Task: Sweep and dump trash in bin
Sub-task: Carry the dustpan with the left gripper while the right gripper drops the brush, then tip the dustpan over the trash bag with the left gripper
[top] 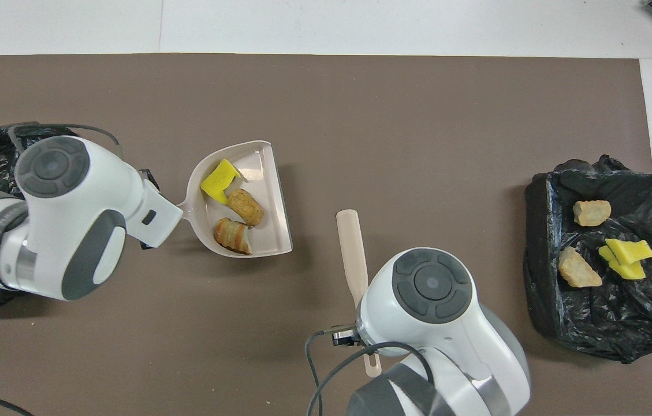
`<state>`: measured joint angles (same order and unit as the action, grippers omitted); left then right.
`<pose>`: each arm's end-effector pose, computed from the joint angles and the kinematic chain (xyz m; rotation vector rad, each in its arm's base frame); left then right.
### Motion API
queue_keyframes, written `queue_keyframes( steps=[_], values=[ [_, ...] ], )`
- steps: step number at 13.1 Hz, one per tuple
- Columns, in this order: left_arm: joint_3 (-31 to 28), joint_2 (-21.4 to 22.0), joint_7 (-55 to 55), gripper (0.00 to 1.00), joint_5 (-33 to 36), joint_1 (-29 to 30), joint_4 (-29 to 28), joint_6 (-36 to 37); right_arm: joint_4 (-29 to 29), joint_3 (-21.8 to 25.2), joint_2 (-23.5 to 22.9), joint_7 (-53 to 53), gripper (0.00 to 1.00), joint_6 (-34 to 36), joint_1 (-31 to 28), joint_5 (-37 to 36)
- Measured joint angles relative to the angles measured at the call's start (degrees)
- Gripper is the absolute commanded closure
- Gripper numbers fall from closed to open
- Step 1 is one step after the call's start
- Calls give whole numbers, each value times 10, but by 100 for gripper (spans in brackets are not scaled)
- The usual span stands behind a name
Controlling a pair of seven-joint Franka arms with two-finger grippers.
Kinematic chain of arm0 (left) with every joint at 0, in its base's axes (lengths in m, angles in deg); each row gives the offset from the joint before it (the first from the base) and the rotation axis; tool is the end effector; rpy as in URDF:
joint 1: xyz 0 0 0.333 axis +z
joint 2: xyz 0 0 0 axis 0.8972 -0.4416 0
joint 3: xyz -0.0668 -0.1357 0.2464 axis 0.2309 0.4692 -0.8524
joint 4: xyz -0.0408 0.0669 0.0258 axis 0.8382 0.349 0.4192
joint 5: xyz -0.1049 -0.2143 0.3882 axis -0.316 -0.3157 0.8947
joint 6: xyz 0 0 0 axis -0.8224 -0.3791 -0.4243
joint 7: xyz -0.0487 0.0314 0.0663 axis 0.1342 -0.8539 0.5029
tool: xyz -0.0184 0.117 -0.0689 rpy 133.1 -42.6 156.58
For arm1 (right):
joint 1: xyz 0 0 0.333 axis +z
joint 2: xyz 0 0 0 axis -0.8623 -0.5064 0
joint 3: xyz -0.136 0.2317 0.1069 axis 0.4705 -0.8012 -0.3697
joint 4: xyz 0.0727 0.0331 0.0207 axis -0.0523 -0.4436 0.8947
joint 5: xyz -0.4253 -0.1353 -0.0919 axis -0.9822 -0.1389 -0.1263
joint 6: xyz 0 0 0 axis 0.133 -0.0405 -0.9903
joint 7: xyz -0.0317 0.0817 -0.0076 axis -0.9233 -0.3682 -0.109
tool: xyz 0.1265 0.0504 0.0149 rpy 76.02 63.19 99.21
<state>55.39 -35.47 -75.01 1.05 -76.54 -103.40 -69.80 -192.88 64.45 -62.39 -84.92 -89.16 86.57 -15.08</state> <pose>0.6044 -0.1557 0.3429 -2.3400 2.0411 0.0422 0.4260 0.3542 0.3665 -3.0329 -0.1643 0.4394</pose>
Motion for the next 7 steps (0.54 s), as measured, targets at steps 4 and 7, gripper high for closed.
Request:
queue_keyframes(
  steps=[4,7],
  values=[
    [-1,-15,-120,100,-14,89,92,76,-68,-2,-20,-106,100,-127,101,7],
    [-2,-50,-189,100,-15,165,155,113,-75,-2,-68,-147,100,-176,143,7]
  ],
)
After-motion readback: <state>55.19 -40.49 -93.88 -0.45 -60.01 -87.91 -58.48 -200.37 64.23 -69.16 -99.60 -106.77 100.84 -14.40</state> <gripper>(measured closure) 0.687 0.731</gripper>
